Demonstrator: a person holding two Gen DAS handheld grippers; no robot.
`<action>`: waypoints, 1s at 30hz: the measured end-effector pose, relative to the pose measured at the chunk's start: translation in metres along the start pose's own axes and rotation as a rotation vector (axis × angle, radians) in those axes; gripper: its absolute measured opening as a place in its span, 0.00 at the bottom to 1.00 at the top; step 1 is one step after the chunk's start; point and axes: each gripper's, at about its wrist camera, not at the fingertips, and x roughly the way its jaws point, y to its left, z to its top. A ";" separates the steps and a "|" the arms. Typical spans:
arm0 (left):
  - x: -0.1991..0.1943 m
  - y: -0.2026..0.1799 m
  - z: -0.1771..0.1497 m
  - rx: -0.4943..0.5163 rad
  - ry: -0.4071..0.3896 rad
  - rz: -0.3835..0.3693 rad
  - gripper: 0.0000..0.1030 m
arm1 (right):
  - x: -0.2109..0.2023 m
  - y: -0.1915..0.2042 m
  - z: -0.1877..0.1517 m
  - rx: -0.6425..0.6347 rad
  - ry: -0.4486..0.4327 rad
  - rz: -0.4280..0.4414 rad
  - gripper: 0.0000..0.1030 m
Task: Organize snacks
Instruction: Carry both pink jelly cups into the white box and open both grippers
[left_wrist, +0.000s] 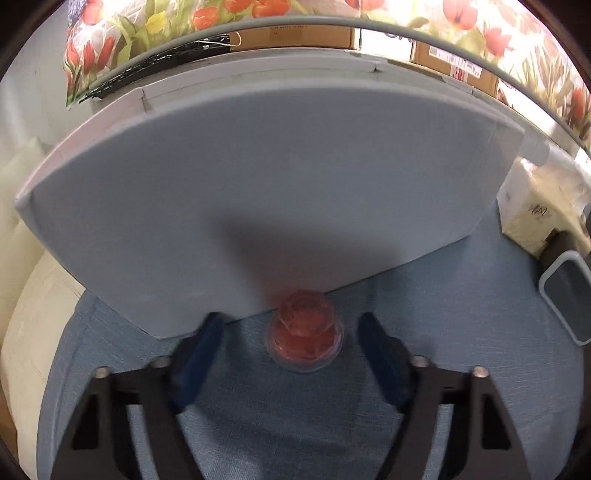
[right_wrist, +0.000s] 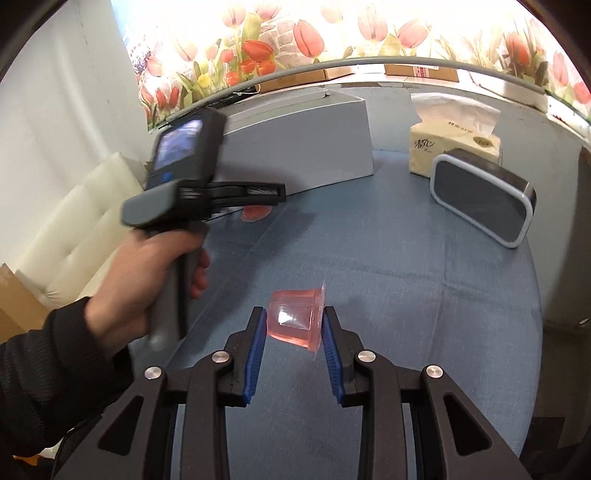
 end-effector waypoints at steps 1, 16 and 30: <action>-0.001 -0.001 -0.002 0.006 -0.011 -0.008 0.49 | -0.001 0.001 -0.001 -0.007 -0.002 -0.004 0.32; -0.086 0.037 -0.033 0.099 -0.091 -0.285 0.40 | 0.008 0.012 0.015 0.000 -0.042 0.048 0.32; -0.157 0.109 0.070 0.046 -0.243 -0.425 0.40 | 0.042 0.027 0.144 -0.034 -0.123 0.100 0.32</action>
